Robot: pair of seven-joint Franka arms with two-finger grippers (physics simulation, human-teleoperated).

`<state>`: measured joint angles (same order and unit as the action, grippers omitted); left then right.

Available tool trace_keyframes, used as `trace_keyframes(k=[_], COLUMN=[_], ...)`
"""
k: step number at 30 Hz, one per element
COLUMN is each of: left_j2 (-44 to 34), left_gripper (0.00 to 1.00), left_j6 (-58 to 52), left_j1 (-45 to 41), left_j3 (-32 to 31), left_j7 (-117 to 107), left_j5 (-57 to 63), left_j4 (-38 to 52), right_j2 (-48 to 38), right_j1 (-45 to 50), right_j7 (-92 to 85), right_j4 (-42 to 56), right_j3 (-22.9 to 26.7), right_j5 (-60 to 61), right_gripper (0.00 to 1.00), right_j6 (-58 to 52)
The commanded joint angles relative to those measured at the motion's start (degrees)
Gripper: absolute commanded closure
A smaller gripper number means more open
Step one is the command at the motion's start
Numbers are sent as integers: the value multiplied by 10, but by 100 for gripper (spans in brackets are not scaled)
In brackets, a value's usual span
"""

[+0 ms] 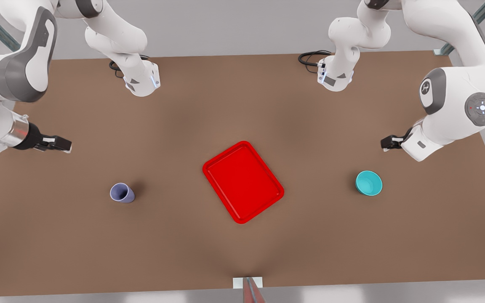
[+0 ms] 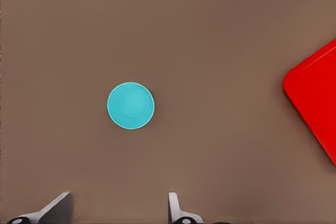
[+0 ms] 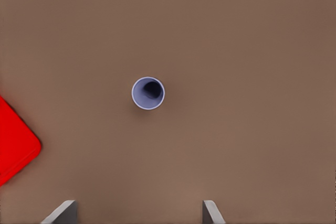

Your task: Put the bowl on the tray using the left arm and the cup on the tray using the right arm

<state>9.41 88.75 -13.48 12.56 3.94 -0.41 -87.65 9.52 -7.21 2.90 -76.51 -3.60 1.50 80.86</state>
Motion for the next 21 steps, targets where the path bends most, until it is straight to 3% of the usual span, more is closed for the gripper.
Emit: trace_keyframes(k=[1,3,4,8,14,21], left_j2=[0,10,23,154,203,235], left_gripper=[0,0,0,0,0,0], left_j6=[1,20,80,150,282,313], left_j1=[0,6,31,168,168,168], left_j3=[0,1,-1,-2,-4,-6], left_j7=[0,1,2,215,220,218], left_j5=[9,8,-2,-200,-278,-285], left_j4=[-1,-29,-66,-96,-175,-173], right_j2=[0,2,2,2,3,5], right_j1=[-2,-3,-2,-1,-1,-2], right_j7=[0,0,0,0,0,0], right_j4=[0,0,0,-1,-3,-5], right_j3=[0,1,0,-2,-2,-2], right_j5=[0,-1,-4,-5,-7,-7], right_gripper=[0,0,0,0,0,0], right_j6=[2,3,9,11,24,26])
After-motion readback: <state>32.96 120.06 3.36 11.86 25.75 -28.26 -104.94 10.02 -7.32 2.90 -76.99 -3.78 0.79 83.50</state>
